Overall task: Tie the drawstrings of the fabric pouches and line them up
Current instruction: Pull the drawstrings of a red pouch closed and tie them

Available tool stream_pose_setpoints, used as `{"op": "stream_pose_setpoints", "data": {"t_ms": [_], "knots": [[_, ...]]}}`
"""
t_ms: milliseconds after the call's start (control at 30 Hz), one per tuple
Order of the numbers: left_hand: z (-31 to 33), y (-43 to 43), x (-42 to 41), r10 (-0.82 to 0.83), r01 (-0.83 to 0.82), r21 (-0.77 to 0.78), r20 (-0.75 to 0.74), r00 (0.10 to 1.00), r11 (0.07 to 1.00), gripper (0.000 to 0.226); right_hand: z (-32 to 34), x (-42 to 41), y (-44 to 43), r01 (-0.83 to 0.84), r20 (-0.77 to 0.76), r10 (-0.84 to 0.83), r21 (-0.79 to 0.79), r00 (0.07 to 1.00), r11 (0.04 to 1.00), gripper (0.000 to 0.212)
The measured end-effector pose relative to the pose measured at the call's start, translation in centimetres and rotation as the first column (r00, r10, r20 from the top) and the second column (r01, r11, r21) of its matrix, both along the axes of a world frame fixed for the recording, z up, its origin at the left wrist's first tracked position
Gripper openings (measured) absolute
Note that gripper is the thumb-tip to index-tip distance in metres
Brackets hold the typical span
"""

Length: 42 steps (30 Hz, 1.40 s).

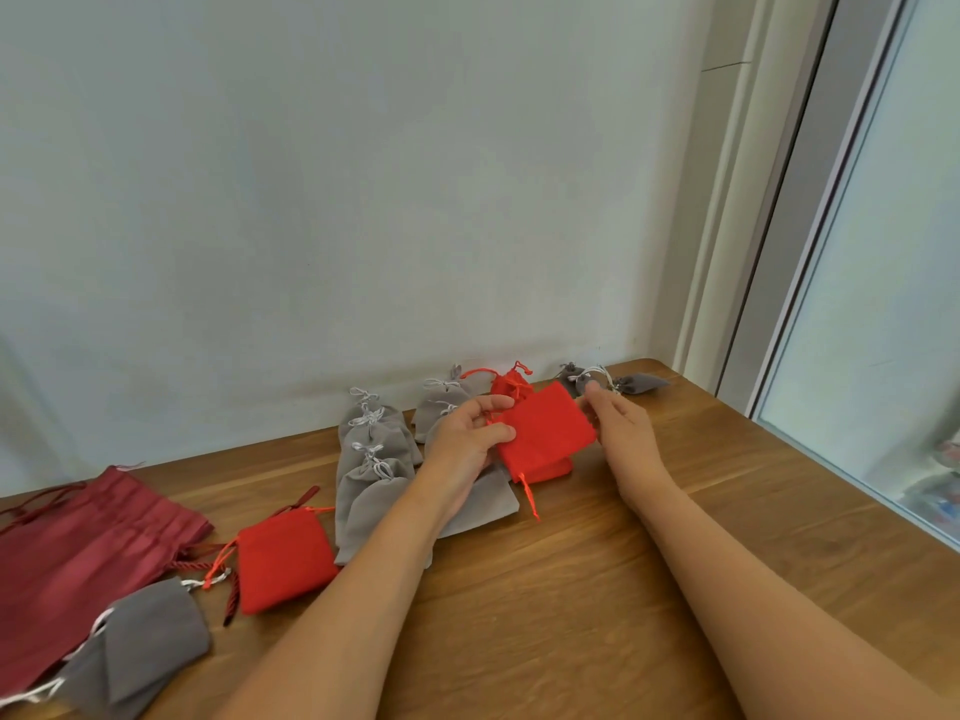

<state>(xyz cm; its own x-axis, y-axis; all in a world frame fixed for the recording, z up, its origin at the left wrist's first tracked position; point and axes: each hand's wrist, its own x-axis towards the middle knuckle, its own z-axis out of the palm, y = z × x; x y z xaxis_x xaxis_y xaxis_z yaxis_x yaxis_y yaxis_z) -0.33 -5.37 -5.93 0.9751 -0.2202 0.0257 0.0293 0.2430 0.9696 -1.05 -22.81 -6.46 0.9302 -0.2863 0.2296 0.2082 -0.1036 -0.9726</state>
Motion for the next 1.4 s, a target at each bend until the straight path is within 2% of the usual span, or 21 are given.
{"op": "stream_pose_setpoints", "data": {"t_ms": [100, 233, 367, 500, 567, 667, 800, 867, 933, 1133, 1267, 1400], "knots": [[0.3, -0.1, -0.2, 0.024, -0.030, 0.107, 0.052, 0.998, 0.994, 0.031, 1.4, -1.4, 0.2, -0.056, 0.007, 0.056, 0.087, 0.998, 0.995, 0.041], [1.1, -0.4, -0.6, 0.016, -0.024, 0.127, 0.063, 0.998, 0.992, 0.030, 2.2, -2.3, 0.8, -0.189, 0.010, 0.189, 0.002, 0.982, 0.982, 0.013], [2.2, -0.1, -1.1, 0.005, -0.016, 0.109, 0.100, 0.995, 0.994, 0.037, 2.5, -2.7, 1.2, -0.211, 0.013, 0.212, -0.057, 0.977, 0.976, 0.013], [3.1, 1.2, -2.1, 0.054, -0.068, 0.136, 0.107, 0.993, 0.988, 0.051, 2.9, -3.8, 1.9, -0.240, -0.015, 0.240, -0.009, 0.971, 0.971, 0.011], [3.0, 2.2, -2.5, 0.051, -0.065, 0.164, 0.090, 0.995, 0.984, 0.056, 3.1, -4.3, 2.4, -0.266, -0.022, 0.269, 0.085, 0.963, 0.960, 0.010], [2.6, 3.4, -3.3, 0.012, -0.029, 0.228, 0.075, 0.997, 0.973, 0.044, 3.0, -5.0, 3.2, -0.282, -0.024, 0.293, 0.210, 0.956, 0.936, 0.009], [2.3, 4.5, -4.5, 0.013, -0.063, 0.279, 0.180, 0.984, 0.958, 0.010, 2.5, -5.5, 3.9, -0.306, -0.037, 0.319, 0.196, 0.947, 0.932, 0.026], [2.6, 4.8, -4.9, 0.011, -0.091, 0.299, 0.260, 0.966, 0.950, 0.009, 2.7, -5.8, 4.0, -0.333, -0.052, 0.344, 0.151, 0.937, 0.931, 0.032], [2.8, 4.9, -5.2, 0.011, -0.121, 0.324, 0.322, 0.947, 0.938, 0.012, 2.8, -6.0, 4.2, -0.361, -0.053, 0.369, 0.119, 0.928, 0.925, 0.026], [2.9, 5.1, -5.6, 0.001, -0.166, 0.392, 0.389, 0.921, 0.905, 0.017, 3.0, -5.7, 5.8, -0.323, -0.042, 0.324, 0.038, 0.945, 0.946, 0.013], [2.8, 5.3, -5.3, 0.010, -0.172, 0.393, 0.383, 0.924, 0.903, 0.020, 2.9, -5.3, 6.7, -0.275, -0.013, 0.279, 0.125, 0.960, 0.953, 0.016], [2.5, 5.9, -4.6, -0.120, -0.073, 0.474, 0.364, 0.924, 0.877, 0.030, 2.4, -4.9, 6.7, -0.251, 0.001, 0.255, 0.176, 0.967, 0.952, 0.020]]}}
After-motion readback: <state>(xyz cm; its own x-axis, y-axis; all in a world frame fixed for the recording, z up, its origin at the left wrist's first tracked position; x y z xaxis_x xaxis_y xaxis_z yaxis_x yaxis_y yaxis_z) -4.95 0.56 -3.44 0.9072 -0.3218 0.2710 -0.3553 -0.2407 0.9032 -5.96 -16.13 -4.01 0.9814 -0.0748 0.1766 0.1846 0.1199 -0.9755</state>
